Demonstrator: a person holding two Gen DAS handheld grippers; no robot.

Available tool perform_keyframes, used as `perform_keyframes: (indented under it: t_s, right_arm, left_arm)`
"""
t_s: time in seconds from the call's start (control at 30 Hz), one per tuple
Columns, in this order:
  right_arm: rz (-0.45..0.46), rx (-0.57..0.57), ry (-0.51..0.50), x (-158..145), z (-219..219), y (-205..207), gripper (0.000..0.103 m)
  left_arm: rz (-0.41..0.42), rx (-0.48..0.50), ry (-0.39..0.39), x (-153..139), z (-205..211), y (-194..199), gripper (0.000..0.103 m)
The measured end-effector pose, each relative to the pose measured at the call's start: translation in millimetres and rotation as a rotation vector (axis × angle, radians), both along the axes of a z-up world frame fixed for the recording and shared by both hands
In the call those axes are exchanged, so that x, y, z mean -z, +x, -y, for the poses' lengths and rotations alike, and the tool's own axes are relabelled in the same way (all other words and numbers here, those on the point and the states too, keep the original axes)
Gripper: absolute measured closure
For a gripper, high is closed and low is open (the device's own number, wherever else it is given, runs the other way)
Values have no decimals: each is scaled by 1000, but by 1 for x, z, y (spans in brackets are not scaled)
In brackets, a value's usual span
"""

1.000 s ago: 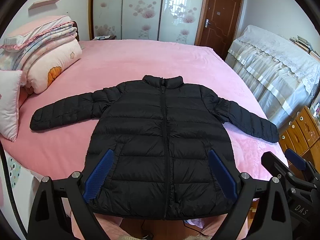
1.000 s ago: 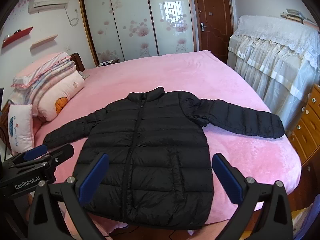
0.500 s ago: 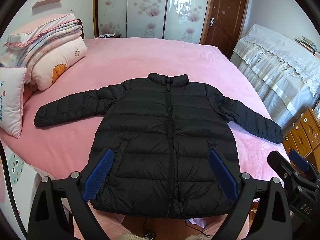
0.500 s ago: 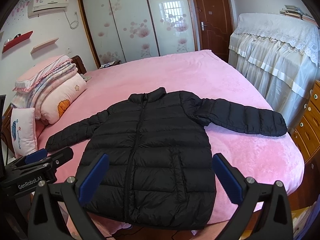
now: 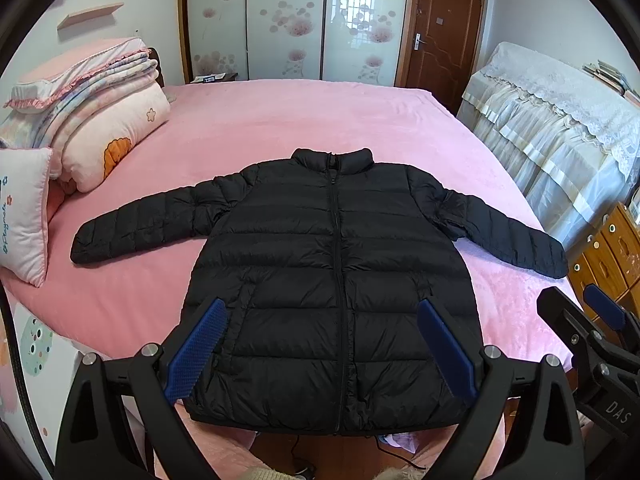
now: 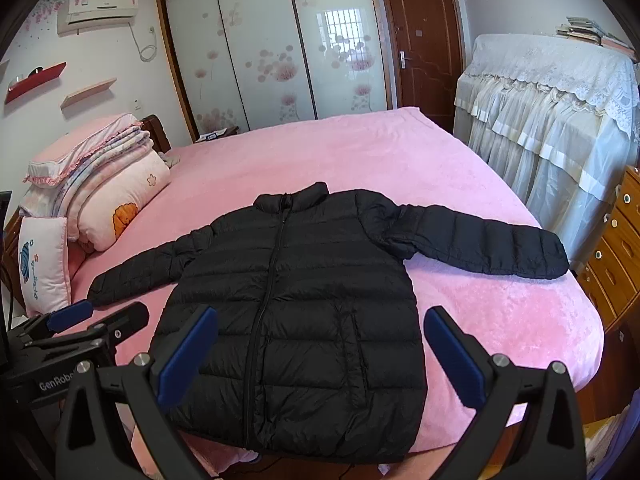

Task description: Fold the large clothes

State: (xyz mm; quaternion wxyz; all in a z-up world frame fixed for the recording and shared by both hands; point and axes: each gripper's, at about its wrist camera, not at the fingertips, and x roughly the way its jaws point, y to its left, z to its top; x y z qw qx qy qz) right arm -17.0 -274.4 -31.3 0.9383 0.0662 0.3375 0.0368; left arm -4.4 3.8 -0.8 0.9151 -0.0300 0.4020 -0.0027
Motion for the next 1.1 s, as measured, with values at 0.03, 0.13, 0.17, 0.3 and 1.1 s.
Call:
perform_keyframes:
  t_s: [0.03, 0.13, 0.17, 0.3, 1.1]
  right_arm:
    - [4, -2, 0, -2, 0, 0, 0]
    - [12, -6, -1, -3, -1, -2, 0]
    - [11, -7, 1, -3, -1, -2, 0]
    - [3, -12, 9, -2, -1, -2, 0]
    - [-32, -3, 13, 5, 8, -1, 0]
  left_arm:
    - [1, 1, 1, 0, 1, 0, 7]
    - [1, 2, 2, 0, 1, 0, 7]
    - [1, 1, 1, 0, 1, 0, 7]
    - [-1, 1, -3, 1, 2, -1, 7]
    - [16, 34, 23, 0, 15, -6, 7]
